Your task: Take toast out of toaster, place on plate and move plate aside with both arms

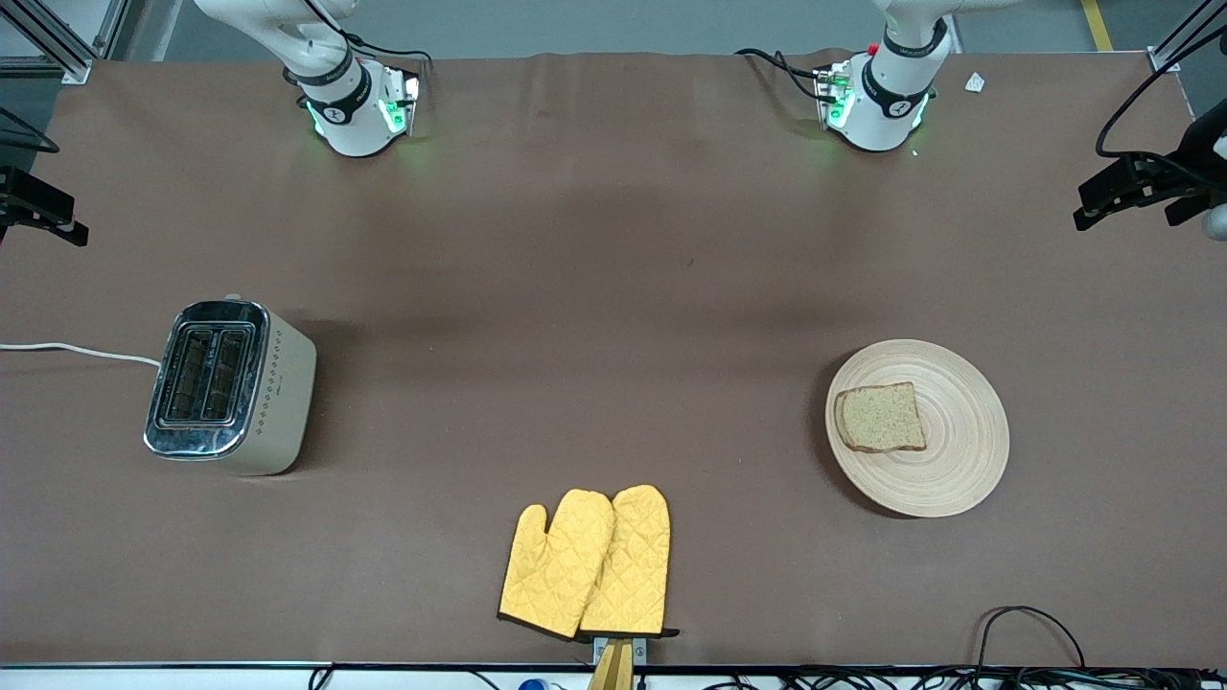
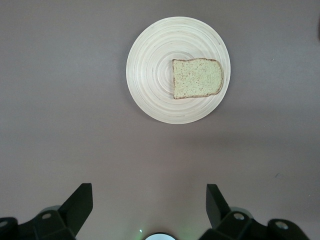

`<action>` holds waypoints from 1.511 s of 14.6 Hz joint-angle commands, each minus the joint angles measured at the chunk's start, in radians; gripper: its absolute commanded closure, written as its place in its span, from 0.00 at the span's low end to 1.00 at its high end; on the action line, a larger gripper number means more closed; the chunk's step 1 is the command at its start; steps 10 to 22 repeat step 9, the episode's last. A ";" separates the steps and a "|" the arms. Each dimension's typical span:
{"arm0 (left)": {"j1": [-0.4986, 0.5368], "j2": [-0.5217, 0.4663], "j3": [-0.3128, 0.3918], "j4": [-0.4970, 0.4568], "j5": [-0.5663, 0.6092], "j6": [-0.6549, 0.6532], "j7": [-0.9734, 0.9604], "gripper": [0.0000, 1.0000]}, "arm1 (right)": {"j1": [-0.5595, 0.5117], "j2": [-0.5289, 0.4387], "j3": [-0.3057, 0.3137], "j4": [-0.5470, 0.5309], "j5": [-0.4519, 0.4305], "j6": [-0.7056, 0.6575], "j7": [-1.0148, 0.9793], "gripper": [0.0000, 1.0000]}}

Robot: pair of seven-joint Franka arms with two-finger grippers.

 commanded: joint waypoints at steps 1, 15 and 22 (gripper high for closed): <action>-0.007 -0.009 -0.031 -0.003 0.009 -0.007 -0.011 0.00 | -0.007 -0.026 0.006 -0.034 0.011 0.014 0.015 0.00; 0.000 0.003 -0.060 0.010 0.015 -0.007 -0.006 0.00 | -0.008 -0.024 0.004 -0.034 0.030 0.013 0.061 0.00; 0.000 0.003 -0.060 0.010 0.015 -0.007 -0.006 0.00 | -0.008 -0.024 0.004 -0.034 0.030 0.013 0.061 0.00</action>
